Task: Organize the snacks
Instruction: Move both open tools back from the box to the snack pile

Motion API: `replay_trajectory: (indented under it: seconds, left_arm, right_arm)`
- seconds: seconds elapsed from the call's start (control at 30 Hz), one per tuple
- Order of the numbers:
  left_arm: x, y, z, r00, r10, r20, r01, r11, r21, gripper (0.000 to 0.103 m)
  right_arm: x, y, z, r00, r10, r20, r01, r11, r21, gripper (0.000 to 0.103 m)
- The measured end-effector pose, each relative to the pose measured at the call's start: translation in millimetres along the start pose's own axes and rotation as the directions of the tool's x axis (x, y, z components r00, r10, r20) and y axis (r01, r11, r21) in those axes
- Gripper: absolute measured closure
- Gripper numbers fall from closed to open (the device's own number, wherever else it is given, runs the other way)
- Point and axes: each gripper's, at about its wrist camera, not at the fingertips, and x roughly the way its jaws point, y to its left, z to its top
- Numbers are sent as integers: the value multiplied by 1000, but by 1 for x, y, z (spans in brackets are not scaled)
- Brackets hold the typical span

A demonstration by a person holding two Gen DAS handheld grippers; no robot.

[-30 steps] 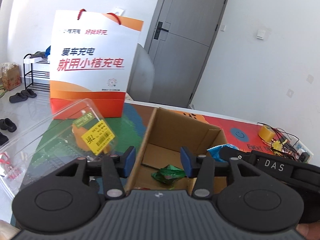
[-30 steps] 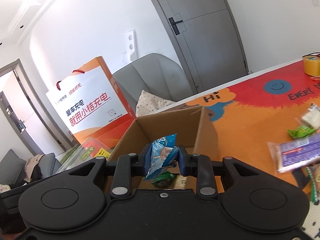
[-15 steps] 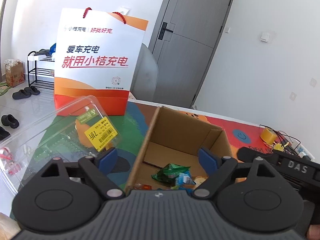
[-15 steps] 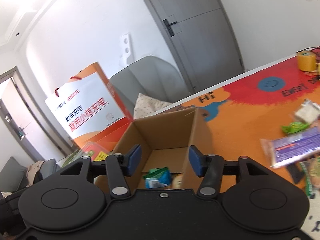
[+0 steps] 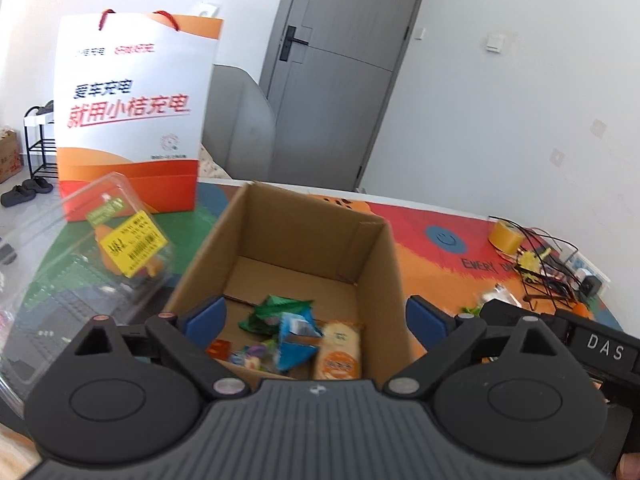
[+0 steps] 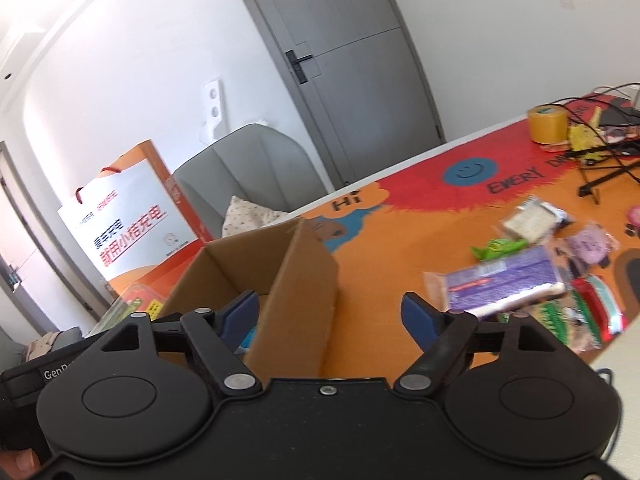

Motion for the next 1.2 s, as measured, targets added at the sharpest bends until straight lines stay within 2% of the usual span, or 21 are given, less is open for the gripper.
replay_trajectory:
  seconds: [0.27,1.2]
  left_arm:
    - [2,-26,-6,999,-45,-24,46,999,20,7]
    - [16,-99,-23,984,-151,-98,161,981,104,7]
  right_arm:
    - [-19,-26,-1,999,-49,3,49,999,4,7]
    - [-69,-117,2,980,-195,50,187,974,129,3]
